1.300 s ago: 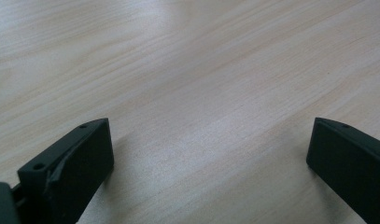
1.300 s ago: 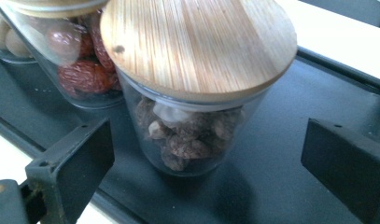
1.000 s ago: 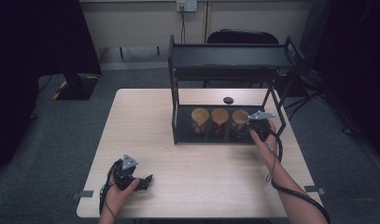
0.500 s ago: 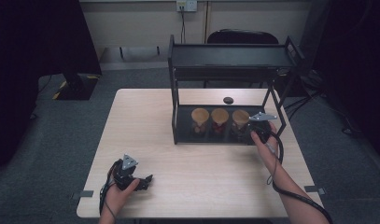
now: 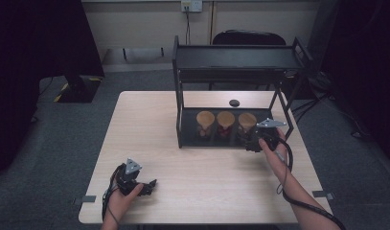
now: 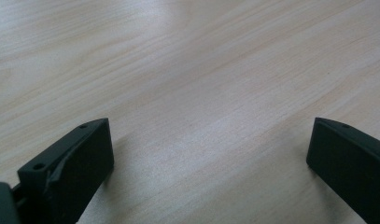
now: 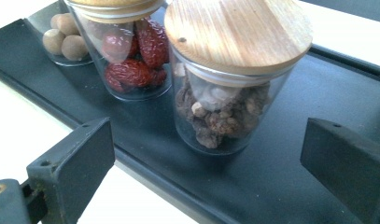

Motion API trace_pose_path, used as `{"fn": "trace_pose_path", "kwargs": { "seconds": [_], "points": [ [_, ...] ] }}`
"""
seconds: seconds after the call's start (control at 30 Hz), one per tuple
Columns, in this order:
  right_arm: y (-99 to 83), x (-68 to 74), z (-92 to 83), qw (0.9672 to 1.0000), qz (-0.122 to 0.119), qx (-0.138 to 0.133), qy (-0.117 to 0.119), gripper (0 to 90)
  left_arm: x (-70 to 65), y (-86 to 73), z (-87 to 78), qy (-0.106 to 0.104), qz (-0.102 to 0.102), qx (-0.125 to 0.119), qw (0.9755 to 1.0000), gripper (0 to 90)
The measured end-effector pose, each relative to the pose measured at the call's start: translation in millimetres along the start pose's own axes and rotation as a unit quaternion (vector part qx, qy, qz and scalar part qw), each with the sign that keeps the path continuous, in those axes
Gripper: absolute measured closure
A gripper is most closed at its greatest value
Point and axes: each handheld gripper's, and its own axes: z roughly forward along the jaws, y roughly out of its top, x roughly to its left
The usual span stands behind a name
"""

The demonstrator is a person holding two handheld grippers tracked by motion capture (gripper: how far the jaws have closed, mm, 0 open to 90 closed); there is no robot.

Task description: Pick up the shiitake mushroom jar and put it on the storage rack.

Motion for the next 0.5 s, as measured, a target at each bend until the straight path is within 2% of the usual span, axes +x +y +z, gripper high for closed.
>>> {"fn": "trace_pose_path", "kwargs": {
  "seconds": [0.5],
  "points": [
    [-5.7,6.3,-7.7,0.9998,-0.006,0.0,0.018,2.5,0.0,0.0,0.0,0.0,0.0,0.0,1.0,0.2]
  ]
}}
